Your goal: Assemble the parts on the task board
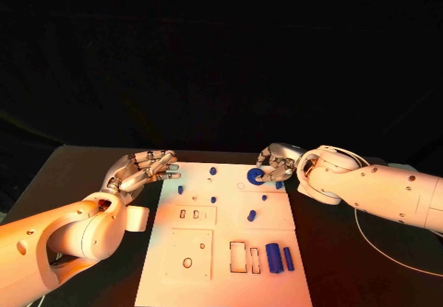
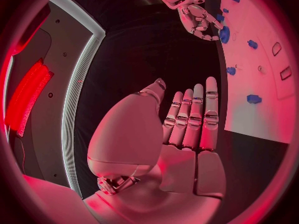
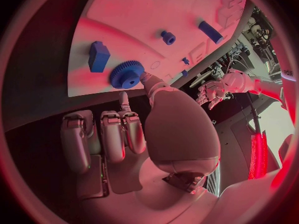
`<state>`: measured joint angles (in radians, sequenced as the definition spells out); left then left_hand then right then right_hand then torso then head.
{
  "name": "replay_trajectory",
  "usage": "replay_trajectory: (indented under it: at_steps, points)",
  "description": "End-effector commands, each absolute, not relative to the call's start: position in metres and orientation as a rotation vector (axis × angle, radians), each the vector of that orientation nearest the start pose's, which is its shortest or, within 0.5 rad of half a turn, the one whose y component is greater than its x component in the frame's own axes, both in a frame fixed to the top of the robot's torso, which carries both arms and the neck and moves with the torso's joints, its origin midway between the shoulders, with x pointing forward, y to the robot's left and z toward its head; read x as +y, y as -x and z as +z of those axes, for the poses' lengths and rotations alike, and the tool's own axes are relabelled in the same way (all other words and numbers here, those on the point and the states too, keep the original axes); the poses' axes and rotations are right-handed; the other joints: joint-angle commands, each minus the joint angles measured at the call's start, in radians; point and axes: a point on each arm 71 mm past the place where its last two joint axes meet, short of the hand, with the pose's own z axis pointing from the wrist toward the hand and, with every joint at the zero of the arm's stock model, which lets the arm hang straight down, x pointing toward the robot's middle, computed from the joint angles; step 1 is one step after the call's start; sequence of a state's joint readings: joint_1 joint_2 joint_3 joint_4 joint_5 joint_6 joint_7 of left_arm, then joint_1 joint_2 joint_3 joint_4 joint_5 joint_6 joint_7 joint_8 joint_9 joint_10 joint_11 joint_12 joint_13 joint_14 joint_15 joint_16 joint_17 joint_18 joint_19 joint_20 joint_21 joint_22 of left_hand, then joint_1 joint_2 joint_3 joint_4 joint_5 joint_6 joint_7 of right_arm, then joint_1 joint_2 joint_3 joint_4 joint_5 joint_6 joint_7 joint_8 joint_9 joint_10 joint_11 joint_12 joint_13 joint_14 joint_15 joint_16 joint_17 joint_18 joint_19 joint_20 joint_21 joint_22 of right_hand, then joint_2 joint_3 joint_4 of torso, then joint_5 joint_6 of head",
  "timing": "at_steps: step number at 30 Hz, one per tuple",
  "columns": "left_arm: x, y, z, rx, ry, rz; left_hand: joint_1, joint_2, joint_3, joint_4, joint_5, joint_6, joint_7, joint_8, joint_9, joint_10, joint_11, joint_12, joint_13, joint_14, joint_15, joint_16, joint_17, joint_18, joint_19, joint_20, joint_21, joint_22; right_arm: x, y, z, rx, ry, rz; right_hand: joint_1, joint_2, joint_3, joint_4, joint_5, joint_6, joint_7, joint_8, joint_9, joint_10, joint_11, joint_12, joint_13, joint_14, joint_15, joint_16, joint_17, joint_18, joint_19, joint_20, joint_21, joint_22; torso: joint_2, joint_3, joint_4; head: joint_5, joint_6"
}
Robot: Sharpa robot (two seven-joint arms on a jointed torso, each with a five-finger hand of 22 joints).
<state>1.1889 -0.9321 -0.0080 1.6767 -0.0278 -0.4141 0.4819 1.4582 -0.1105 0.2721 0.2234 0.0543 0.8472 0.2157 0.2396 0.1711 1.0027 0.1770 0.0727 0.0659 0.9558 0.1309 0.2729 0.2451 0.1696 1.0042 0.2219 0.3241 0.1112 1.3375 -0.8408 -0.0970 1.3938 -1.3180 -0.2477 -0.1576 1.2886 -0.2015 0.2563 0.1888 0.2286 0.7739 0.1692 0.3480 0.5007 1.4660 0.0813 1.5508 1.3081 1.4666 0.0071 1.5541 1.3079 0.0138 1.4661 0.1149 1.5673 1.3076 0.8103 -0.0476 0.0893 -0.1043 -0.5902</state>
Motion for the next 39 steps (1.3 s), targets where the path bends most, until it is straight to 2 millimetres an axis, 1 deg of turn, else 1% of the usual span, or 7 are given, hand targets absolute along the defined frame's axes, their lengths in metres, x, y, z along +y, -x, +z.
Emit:
replay_trajectory:
  at_steps: [1,9,15,27,31,33,39]
  points:
    - [0.211,-0.464,-0.152,1.298,1.041,-1.597,-0.002,-0.006,0.007,-0.001,0.000,-0.005,0.008,-0.004,-0.001,-0.001,0.003,-0.006,-0.001,-0.006,0.004,-0.004,0.002,0.013,0.006,0.003,0.002,-0.001,-0.245,-0.527,-0.152,1.734,0.019,0.486,0.012,0.004,-0.005,0.001,0.003,-0.008,0.000,0.006,0.002,0.086,0.006,0.002,0.242,0.094,0.008,0.004,0.208,-0.014,0.105,0.006,0.003,0.263,-0.001,-0.0001,0.0015,-0.002,-0.003]
    - [0.212,-0.464,-0.153,1.297,1.041,-1.595,-0.002,-0.006,0.007,-0.001,0.000,-0.005,0.008,-0.004,-0.001,-0.001,0.003,-0.006,-0.001,-0.006,0.004,-0.004,0.002,0.013,0.006,0.003,0.002,-0.001,-0.245,-0.529,-0.157,1.744,0.019,0.480,0.014,0.005,-0.004,0.001,0.005,-0.008,0.000,0.007,0.002,0.086,0.006,0.002,0.242,0.094,0.008,0.004,0.209,-0.014,0.105,0.006,0.003,0.263,0.000,0.0019,0.0008,0.003,-0.007]
    - [0.212,-0.465,-0.153,1.297,1.041,-1.594,-0.001,-0.006,0.008,-0.002,0.000,-0.005,0.007,-0.004,-0.001,-0.001,0.002,-0.006,0.000,-0.007,0.004,-0.005,0.003,0.013,0.006,0.003,0.002,-0.002,-0.244,-0.529,-0.159,1.749,0.020,0.482,0.019,0.008,-0.002,0.001,0.009,-0.006,0.000,0.010,0.002,0.087,0.006,0.004,0.244,0.094,0.008,0.004,0.208,-0.014,0.105,0.007,0.003,0.263,0.000,0.0010,0.0007,0.004,-0.009]
    - [0.212,-0.465,-0.153,1.296,1.042,-1.592,-0.001,-0.006,0.008,-0.002,0.000,-0.005,0.007,-0.004,-0.001,-0.001,0.002,-0.006,0.000,-0.007,0.004,-0.005,0.003,0.013,0.006,0.003,0.002,-0.002,-0.243,-0.529,-0.161,1.747,0.020,0.480,0.030,0.017,0.006,-0.001,0.011,0.001,-0.001,0.017,0.003,0.091,0.006,0.007,0.248,0.094,0.009,0.005,0.211,-0.014,0.105,0.008,0.003,0.263,0.000,0.0015,0.0008,0.004,-0.012]
    - [0.213,-0.465,-0.153,1.297,1.042,-1.592,-0.001,-0.006,0.008,-0.002,0.000,-0.005,0.007,-0.004,-0.001,-0.001,0.002,-0.006,0.000,-0.007,0.004,-0.005,0.003,0.013,0.006,0.003,0.002,-0.002,-0.239,-0.527,-0.158,1.695,0.115,0.452,0.041,0.027,0.027,-0.002,0.010,0.041,-0.010,0.033,0.003,0.103,-0.002,0.018,0.260,0.096,0.004,0.008,0.223,-0.014,0.105,0.005,0.003,0.263,0.000,0.0010,0.0003,0.003,-0.013]
    - [0.213,-0.465,-0.153,1.297,1.042,-1.592,-0.001,-0.006,0.008,-0.002,0.000,-0.005,0.007,-0.004,-0.001,-0.001,0.002,-0.006,0.000,-0.007,0.004,-0.005,0.003,0.013,0.006,0.003,0.002,-0.002,-0.238,-0.526,-0.157,1.669,0.154,0.442,0.046,0.024,0.042,0.000,-0.015,0.063,-0.017,0.032,-0.004,0.105,-0.008,0.020,0.263,0.097,-0.002,0.009,0.225,-0.014,0.105,0.001,0.003,0.263,0.000,0.0015,0.0003,0.003,-0.013]
    - [0.213,-0.465,-0.153,1.297,1.043,-1.590,-0.001,-0.005,0.009,-0.003,0.000,-0.005,0.007,-0.004,-0.001,-0.001,0.002,-0.006,0.000,-0.007,0.004,-0.006,0.003,0.013,0.006,0.003,0.002,-0.002,-0.232,-0.523,-0.155,1.608,0.251,0.411,0.056,0.021,0.078,-0.002,-0.018,0.103,-0.030,0.029,-0.016,0.105,-0.020,0.020,0.263,0.096,-0.012,0.008,0.224,-0.014,0.105,-0.009,0.003,0.263,0.000,0.0011,0.0013,0.002,-0.013]
